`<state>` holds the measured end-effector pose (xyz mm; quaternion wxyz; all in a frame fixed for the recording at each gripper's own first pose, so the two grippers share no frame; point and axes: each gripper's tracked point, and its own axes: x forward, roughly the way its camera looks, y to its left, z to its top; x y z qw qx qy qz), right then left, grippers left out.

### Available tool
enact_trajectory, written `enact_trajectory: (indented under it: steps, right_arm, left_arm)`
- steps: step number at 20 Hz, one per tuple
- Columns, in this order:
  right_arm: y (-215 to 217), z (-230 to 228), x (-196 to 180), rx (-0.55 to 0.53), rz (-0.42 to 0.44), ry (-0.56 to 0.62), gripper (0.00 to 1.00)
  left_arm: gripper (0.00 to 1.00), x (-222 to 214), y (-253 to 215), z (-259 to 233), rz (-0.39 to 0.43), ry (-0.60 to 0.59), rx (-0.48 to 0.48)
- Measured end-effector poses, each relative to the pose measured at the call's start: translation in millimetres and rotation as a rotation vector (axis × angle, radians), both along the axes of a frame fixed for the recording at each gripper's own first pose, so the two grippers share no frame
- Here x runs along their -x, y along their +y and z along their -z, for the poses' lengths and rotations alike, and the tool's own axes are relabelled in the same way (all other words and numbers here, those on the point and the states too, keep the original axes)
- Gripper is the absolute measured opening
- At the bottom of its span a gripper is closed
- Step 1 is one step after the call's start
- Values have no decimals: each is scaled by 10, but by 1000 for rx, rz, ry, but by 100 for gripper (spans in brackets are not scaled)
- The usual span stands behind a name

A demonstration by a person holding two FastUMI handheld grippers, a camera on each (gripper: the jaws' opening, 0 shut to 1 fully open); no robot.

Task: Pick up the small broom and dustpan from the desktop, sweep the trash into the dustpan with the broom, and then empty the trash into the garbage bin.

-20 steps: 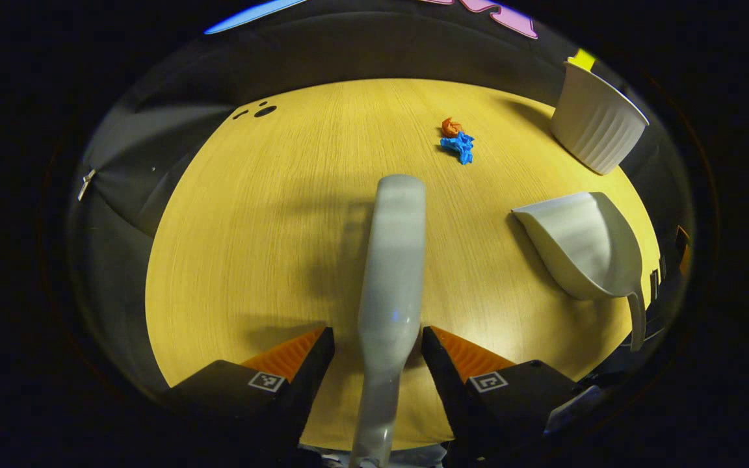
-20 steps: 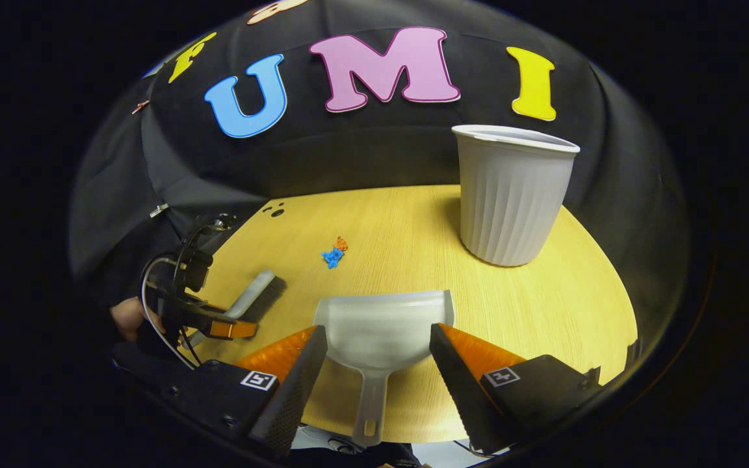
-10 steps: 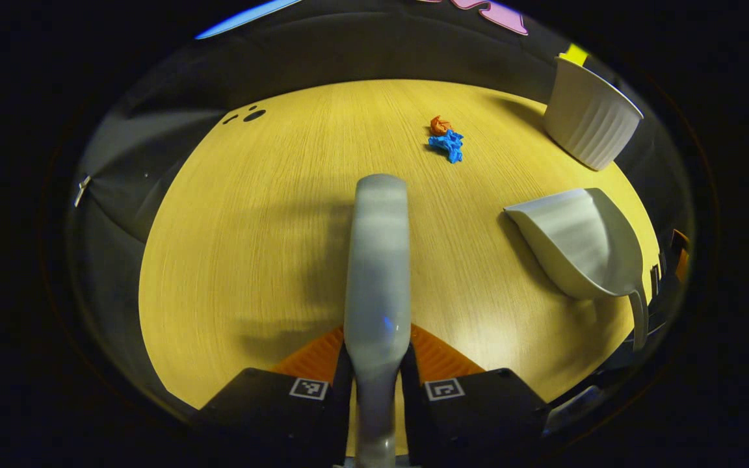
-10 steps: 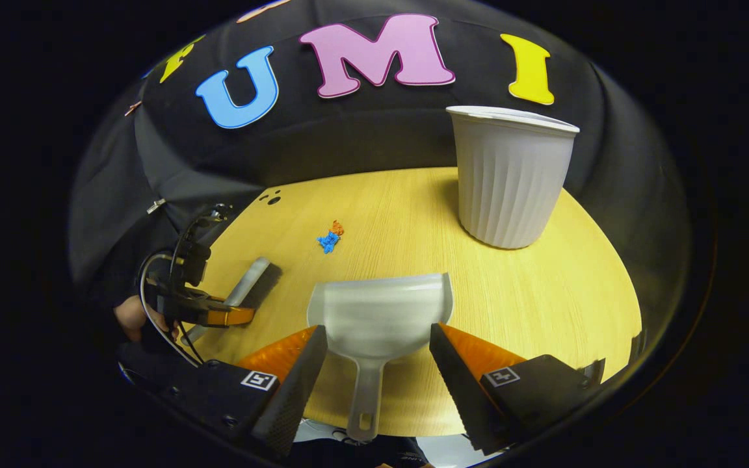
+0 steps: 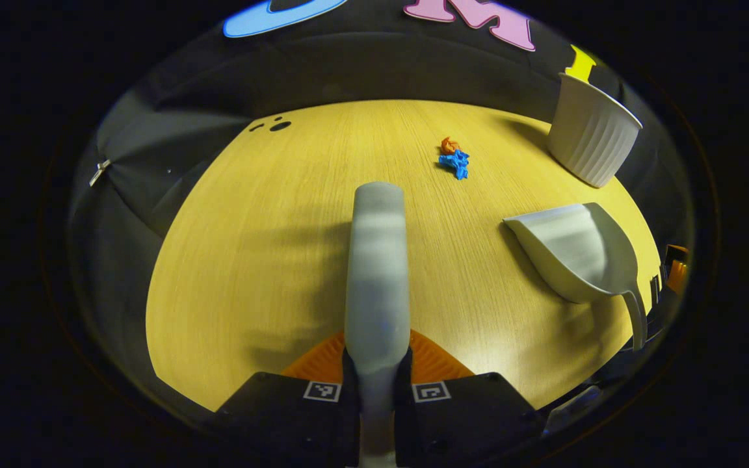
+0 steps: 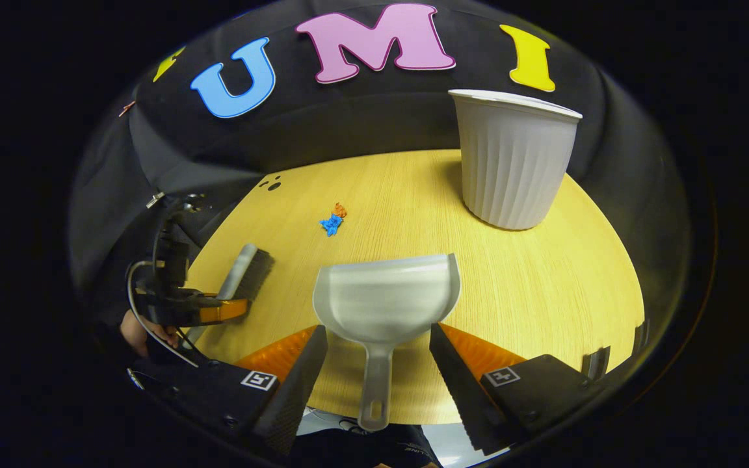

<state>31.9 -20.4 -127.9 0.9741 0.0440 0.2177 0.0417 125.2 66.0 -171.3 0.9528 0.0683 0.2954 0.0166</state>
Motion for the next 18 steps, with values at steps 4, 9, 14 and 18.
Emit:
enact_trajectory:
  steps: [4, 9, 14, 18]
  right_arm:
    - [40, 247, 16, -3, 13, 85, 99]
    - [22, 657, -46, 24, 40, 205, 99]
    - [-42, 1058, -201, 51, 75, 307, 99]
    - [-55, 1212, -321, 53, 93, 350, 98]
  left_arm:
    - [27, 333, 45, -237, -16, -65, 42]
    - [25, 595, 92, -342, -54, -99, 91]
    - [25, 695, 157, -309, -94, -83, 121]
    - [25, 705, 190, -295, -121, -73, 150]
